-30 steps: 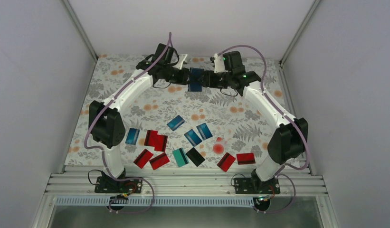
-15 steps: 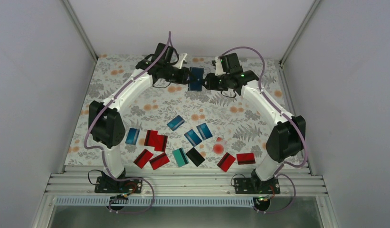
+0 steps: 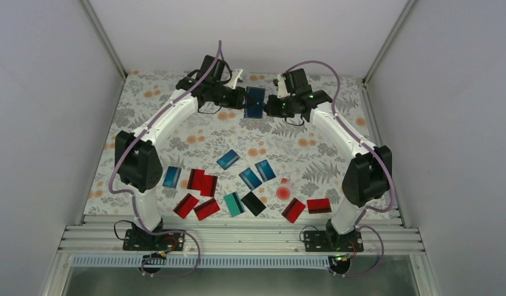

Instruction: Put the credit cards into the card holder

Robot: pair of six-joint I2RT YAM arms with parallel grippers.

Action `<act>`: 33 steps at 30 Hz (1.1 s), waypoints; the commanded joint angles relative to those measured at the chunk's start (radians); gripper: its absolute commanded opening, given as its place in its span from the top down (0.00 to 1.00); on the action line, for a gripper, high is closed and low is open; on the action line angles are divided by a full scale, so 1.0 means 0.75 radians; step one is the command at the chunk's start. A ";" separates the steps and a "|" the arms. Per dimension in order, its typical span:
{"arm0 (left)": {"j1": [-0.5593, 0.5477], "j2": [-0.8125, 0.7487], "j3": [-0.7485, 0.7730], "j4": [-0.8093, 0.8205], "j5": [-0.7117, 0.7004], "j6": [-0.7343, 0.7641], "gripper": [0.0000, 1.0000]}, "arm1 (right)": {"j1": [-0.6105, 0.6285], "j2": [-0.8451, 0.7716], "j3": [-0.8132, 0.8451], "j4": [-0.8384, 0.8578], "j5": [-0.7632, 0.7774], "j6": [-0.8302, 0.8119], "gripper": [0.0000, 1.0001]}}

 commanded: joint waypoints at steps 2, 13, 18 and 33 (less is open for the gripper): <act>-0.003 0.038 0.047 -0.014 0.047 0.021 0.97 | 0.012 -0.001 0.013 0.011 -0.039 -0.009 0.96; 0.000 0.175 -0.075 -0.057 0.053 0.106 0.84 | 0.012 0.005 -0.271 0.113 -0.305 0.040 0.96; 0.001 0.247 -0.139 -0.039 0.048 0.135 0.71 | 0.012 0.059 -0.330 0.143 -0.355 0.029 0.96; 0.003 0.201 -0.152 -0.108 -0.511 0.169 0.00 | 0.012 0.148 -0.419 0.204 -0.389 0.012 0.96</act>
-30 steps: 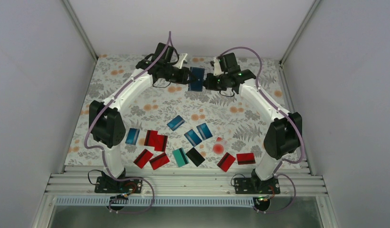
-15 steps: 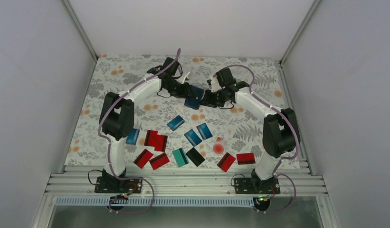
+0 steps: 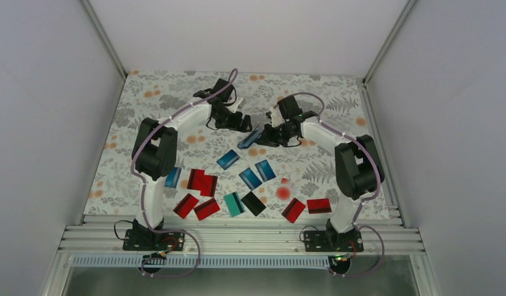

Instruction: Put the credit cards into the card holder

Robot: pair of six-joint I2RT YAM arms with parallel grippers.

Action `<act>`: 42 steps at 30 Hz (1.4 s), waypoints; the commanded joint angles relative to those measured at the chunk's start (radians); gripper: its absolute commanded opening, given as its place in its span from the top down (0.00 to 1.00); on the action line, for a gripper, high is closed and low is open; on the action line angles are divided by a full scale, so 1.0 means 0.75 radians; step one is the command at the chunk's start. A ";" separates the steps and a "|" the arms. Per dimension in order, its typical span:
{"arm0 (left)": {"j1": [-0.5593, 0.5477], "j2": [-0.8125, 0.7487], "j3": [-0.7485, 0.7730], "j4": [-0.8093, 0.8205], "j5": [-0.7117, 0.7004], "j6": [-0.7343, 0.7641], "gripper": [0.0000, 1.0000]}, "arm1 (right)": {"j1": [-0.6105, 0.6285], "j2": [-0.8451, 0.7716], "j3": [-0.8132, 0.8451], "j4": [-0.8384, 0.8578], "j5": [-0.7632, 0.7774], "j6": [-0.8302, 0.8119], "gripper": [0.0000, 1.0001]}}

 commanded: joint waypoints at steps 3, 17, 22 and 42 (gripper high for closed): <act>0.021 -0.126 -0.080 0.035 -0.299 0.018 0.00 | 0.012 0.043 -0.017 0.056 0.003 -0.018 0.96; -0.009 -0.237 -0.279 0.182 -0.048 0.201 0.13 | 0.012 0.012 -0.020 0.044 0.034 -0.032 0.96; -0.062 -0.201 -0.245 0.184 -0.050 0.220 0.13 | 0.012 0.001 -0.019 0.022 0.046 -0.036 0.96; -0.143 0.017 -0.009 0.067 -0.386 0.206 0.41 | -0.003 0.002 0.043 -0.076 0.065 -0.100 0.96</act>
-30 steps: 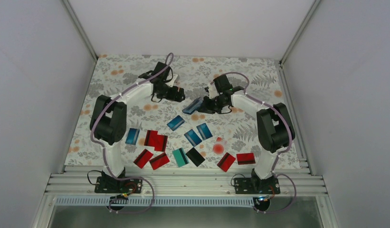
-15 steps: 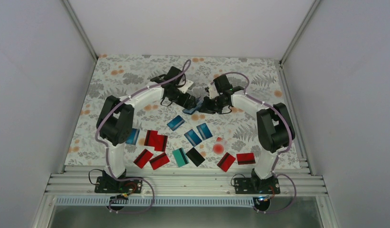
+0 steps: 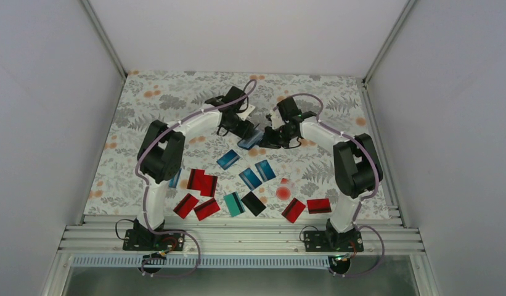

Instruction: Put the credit cards into the card holder

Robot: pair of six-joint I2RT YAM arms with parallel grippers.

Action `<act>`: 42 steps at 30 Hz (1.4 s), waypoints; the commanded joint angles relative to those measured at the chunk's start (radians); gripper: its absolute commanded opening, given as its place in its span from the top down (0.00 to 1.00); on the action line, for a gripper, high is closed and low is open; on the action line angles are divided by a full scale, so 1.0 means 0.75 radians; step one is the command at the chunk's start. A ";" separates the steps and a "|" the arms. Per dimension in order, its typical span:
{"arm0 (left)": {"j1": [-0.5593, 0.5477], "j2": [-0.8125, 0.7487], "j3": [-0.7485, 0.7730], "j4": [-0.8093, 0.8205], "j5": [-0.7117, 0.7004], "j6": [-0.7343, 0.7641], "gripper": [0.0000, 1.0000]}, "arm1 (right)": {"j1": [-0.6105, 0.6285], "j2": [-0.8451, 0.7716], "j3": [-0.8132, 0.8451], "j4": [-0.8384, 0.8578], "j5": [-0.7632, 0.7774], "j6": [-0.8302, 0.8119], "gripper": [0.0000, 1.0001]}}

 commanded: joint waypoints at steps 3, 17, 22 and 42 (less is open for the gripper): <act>0.001 0.037 0.064 -0.022 -0.154 -0.008 0.55 | -0.020 -0.023 0.045 -0.051 0.006 -0.049 0.96; 0.111 -0.005 -0.134 0.068 0.095 -0.304 0.98 | -0.116 0.109 0.098 -0.064 0.036 -0.077 0.96; 0.120 -0.029 -0.203 0.086 0.158 -0.386 0.98 | -0.136 0.136 0.177 -0.099 -0.017 -0.094 0.93; 0.075 -0.110 -0.063 -0.061 0.142 -0.488 0.98 | -0.102 -0.029 0.222 -0.024 -0.310 0.074 0.59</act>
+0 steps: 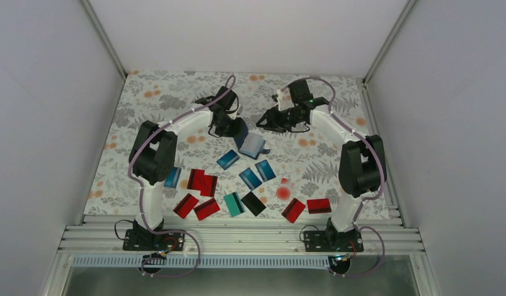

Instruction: Put the credit cards into the card holder

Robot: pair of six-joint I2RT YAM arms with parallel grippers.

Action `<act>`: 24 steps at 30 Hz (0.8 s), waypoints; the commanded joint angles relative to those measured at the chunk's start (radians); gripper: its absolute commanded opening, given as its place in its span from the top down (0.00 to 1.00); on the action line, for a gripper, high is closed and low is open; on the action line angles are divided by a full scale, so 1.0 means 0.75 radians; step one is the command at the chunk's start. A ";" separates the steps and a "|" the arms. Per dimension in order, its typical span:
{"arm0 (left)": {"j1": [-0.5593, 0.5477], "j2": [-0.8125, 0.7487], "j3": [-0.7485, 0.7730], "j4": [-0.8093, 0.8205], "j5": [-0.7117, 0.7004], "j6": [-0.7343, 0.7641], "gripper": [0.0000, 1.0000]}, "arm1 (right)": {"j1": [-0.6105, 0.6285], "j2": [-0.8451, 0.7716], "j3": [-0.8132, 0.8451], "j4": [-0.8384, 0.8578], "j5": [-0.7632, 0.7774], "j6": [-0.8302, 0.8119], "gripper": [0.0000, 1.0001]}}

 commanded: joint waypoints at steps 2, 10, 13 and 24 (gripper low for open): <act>-0.009 -0.021 0.027 -0.018 0.039 -0.042 0.98 | 0.031 0.008 -0.041 0.079 -0.006 0.127 0.62; 0.008 -0.046 -0.109 0.100 0.121 -0.098 0.98 | 0.035 0.032 -0.173 0.152 0.025 0.214 0.67; 0.015 -0.058 -0.150 0.141 0.153 -0.112 0.98 | 0.040 0.069 -0.183 0.184 0.013 0.227 0.67; 0.028 -0.070 -0.210 0.187 0.193 -0.128 0.98 | 0.046 0.158 -0.211 0.232 0.021 0.257 0.63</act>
